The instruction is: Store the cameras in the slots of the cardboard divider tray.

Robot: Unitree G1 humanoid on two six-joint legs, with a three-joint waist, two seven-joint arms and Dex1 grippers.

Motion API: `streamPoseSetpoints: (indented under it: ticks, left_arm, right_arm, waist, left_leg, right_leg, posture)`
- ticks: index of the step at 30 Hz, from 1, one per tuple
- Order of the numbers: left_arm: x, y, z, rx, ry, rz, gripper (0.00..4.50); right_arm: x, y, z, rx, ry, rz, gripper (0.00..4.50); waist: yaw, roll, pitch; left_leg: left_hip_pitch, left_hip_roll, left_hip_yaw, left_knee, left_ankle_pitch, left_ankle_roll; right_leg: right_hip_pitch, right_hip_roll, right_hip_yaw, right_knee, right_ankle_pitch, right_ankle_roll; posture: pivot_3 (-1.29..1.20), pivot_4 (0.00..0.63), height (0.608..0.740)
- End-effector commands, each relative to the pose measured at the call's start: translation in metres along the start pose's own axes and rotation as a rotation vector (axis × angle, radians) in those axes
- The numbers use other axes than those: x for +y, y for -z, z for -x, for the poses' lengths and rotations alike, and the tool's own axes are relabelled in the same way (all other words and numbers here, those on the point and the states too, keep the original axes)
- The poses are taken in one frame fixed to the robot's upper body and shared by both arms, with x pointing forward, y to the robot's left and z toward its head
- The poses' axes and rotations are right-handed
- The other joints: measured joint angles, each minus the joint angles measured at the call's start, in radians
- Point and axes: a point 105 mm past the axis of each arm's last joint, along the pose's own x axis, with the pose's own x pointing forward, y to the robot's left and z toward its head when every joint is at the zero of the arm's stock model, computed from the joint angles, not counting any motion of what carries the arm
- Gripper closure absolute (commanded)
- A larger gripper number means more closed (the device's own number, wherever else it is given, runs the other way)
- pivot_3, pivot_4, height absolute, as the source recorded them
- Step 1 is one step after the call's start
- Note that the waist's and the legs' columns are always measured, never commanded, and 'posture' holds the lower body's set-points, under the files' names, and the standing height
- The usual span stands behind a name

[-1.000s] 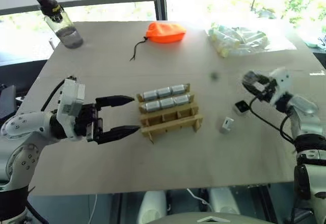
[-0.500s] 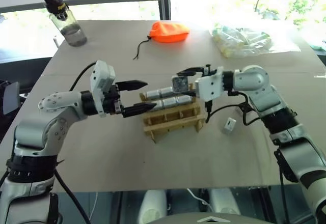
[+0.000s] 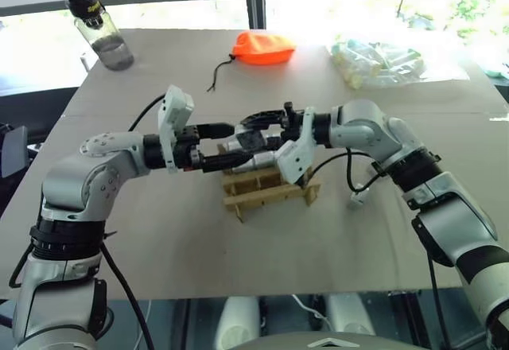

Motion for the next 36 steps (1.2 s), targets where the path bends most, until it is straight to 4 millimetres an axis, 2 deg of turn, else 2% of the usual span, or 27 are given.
streamPoseSetpoints:
  ticks: [1,4,11,13,15,16,19,21,24,30,34,36]
  left_arm:
    - [-0.001,-0.015,-0.001,-0.034,0.019,-0.029,0.00]
    - [-0.003,-0.019,-0.003,-0.047,0.033,-0.028,0.74]
    - [-0.011,-0.012,-0.007,-0.020,0.088,-0.016,3.68]
    - [-0.012,-0.011,-0.007,-0.021,0.089,-0.015,3.71]
    - [-0.011,-0.012,-0.006,-0.029,0.079,-0.018,3.71]
    - [-0.010,-0.013,-0.006,-0.031,0.077,-0.019,3.71]
    - [-0.007,-0.017,-0.004,-0.051,0.060,-0.023,3.71]
    - [-0.006,-0.019,-0.002,-0.055,0.046,-0.052,3.71]
    - [-0.010,-0.015,0.002,-0.033,0.039,-0.126,3.71]
    - [-0.021,0.000,0.008,0.023,0.017,-0.194,3.71]
    - [-0.026,0.014,0.005,0.046,-0.011,-0.219,3.71]
    - [-0.028,0.026,0.003,0.071,-0.025,-0.228,3.71]
  right_arm:
    - [-0.016,-0.007,-0.001,-0.032,0.049,0.041,2.52]
    - [-0.017,-0.010,-0.001,-0.041,0.056,0.034,2.52]
    - [-0.019,-0.012,-0.001,-0.051,0.062,0.033,2.52]
    - [-0.019,-0.011,-0.001,-0.050,0.063,0.031,2.52]
    - [-0.015,-0.010,0.001,-0.041,0.046,-0.058,2.52]
    - [-0.013,-0.011,0.002,-0.047,0.039,-0.102,1.51]
    - [-0.009,-0.008,0.007,-0.035,0.034,-0.146,0.33]
    - [-0.003,-0.006,0.017,-0.028,0.032,-0.277,0.00]
    - [0.009,-0.012,0.041,-0.061,0.036,-0.558,0.00]
    - [0.016,-0.016,0.095,-0.087,0.164,-1.098,0.00]
    - [0.030,-0.024,0.127,-0.097,0.211,-1.308,0.00]
    - [0.037,-0.031,0.147,-0.167,0.247,-1.397,0.00]
  waist:
    - [0.001,0.000,0.000]
    - [0.000,0.000,0.000]
    - [-0.001,0.000,0.000]
    - [-0.001,0.000,0.000]
    - [0.000,0.000,0.000]
    - [0.000,0.000,0.000]
    - [0.001,0.000,0.000]
    - [0.002,0.000,0.000]
    - [0.005,0.000,0.000]
    - [0.005,0.000,0.000]
    - [0.010,0.000,0.000]
    - [0.013,-0.001,0.000]
  left_leg:
    - [0.000,0.000,0.000,0.001,0.000,0.000]
    - [0.000,0.000,0.000,0.001,0.000,0.000]
    - [0.000,0.000,0.000,0.001,0.000,0.000]
    - [0.000,0.000,0.000,0.001,0.000,0.000]
    - [0.000,0.000,-0.001,0.001,0.000,0.000]
    - [0.000,0.000,-0.001,0.001,0.000,0.000]
    - [0.000,0.000,-0.001,0.001,0.000,0.000]
    - [-0.001,0.000,-0.002,0.001,0.000,0.000]
    - [-0.001,0.000,-0.003,0.002,0.000,0.000]
    - [-0.002,0.000,-0.009,0.002,0.000,0.000]
    - [-0.001,0.000,-0.010,0.002,0.000,0.000]
    - [-0.001,0.000,-0.011,0.002,-0.001,0.001]
  right_leg:
    - [0.000,0.000,0.000,0.000,0.000,0.000]
    - [0.000,0.000,0.000,0.000,0.000,0.000]
    - [0.000,0.000,0.000,0.000,0.000,0.000]
    - [0.000,0.000,0.000,0.000,0.000,0.000]
    - [0.000,0.000,0.000,0.001,0.000,0.000]
    - [0.000,0.000,0.000,0.001,0.000,0.000]
    - [0.001,0.000,0.000,0.001,0.000,0.000]
    - [0.001,0.000,-0.001,0.001,0.000,0.000]
    - [0.002,0.000,-0.002,0.000,0.000,0.000]
    - [0.002,-0.001,-0.003,0.000,0.000,0.000]
    - [0.003,-0.001,-0.004,0.000,0.000,-0.001]
    - [0.003,-0.001,-0.005,-0.001,0.000,-0.001]
  posture:
    - [0.00,0.150,0.726]
    - [0.00,0.150,0.726]
    - [0.00,0.150,0.726]
    - [0.00,0.150,0.726]
    - [0.00,0.150,0.726]
    - [0.00,0.150,0.726]
    - [0.00,0.150,0.726]
    - [0.00,0.150,0.726]
    - [0.00,0.150,0.726]
    - [0.00,0.150,0.726]
    - [0.00,0.150,0.726]
    - [0.00,0.150,0.726]
